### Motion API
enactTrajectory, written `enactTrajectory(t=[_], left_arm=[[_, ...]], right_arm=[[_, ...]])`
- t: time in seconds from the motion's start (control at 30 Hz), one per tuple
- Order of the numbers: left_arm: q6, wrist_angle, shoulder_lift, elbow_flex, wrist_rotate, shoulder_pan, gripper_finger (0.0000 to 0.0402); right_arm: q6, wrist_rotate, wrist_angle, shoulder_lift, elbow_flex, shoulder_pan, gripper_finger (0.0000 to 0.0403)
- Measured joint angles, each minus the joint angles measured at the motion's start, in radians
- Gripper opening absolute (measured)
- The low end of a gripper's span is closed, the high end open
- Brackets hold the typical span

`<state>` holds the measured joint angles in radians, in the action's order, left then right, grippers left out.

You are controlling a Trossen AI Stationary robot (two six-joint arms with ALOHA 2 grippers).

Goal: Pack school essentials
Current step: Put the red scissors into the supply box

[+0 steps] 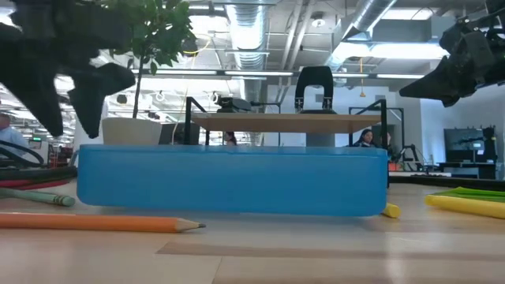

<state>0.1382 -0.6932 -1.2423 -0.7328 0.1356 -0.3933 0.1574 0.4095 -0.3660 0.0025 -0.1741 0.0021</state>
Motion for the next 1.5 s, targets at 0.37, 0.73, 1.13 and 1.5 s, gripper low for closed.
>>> enactTrajectory(t=[0.37,0.73,1.13,1.5], left_arm=[[0.138,0.225,0.257,0.233,0.014,-0.003,0.0253],[0.158,0.261,0.043,0.233,0.014,0.046,0.0319],[0.100,0.268,-0.058,0.232,-0.092,0.131,0.0269],[0.039,0.258,-0.079,0.217,-0.169,0.182,0.0071]], right_arm=[[0.000,0.000,0.000,0.000,0.000,0.000,0.0026],[0.000,0.000,0.000,0.000,0.000,0.000,0.0026],[0.000,0.000,0.000,0.000,0.000,0.000,0.0026],[0.000,0.000,0.000,0.000,0.000,0.000,0.0026]])
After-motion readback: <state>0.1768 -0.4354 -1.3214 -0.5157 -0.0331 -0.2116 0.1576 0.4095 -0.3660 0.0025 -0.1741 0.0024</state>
